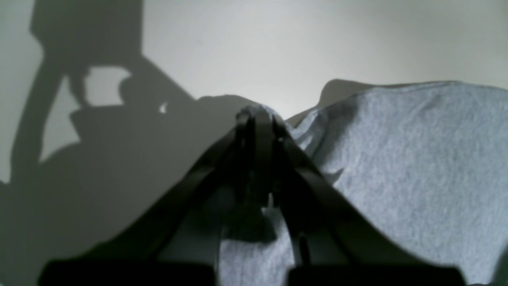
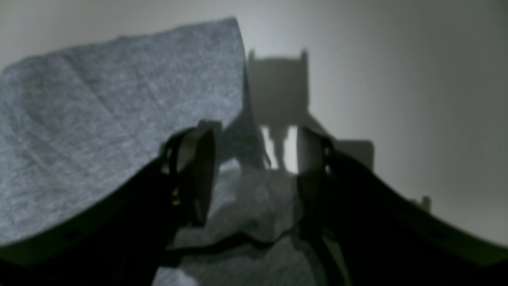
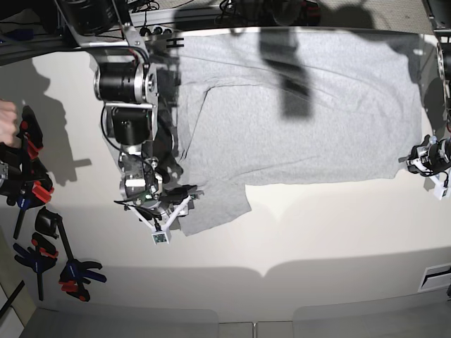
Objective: Fold the T-shirt properly
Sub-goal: 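Drag the grasped shirt part with the right gripper toward the hem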
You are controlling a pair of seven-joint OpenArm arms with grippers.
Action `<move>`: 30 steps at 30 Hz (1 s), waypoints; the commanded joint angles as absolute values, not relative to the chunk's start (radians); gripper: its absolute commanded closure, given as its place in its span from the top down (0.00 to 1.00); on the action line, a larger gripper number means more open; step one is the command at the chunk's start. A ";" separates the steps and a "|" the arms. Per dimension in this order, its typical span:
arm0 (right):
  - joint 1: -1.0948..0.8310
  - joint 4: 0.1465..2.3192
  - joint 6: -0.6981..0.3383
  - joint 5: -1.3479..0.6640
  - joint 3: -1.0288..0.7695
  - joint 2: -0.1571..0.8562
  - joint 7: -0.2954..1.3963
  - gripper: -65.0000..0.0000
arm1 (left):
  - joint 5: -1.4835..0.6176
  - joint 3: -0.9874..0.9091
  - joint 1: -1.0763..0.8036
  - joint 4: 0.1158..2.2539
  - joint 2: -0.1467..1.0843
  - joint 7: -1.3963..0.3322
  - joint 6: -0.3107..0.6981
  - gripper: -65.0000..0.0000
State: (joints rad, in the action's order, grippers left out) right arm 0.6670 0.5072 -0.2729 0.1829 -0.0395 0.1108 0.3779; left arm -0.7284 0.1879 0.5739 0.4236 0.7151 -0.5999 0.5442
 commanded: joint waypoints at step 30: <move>0.881 0.575 -0.407 0.060 -0.039 0.147 0.487 0.00 | -0.733 0.184 0.757 0.435 0.744 -0.576 0.547 0.00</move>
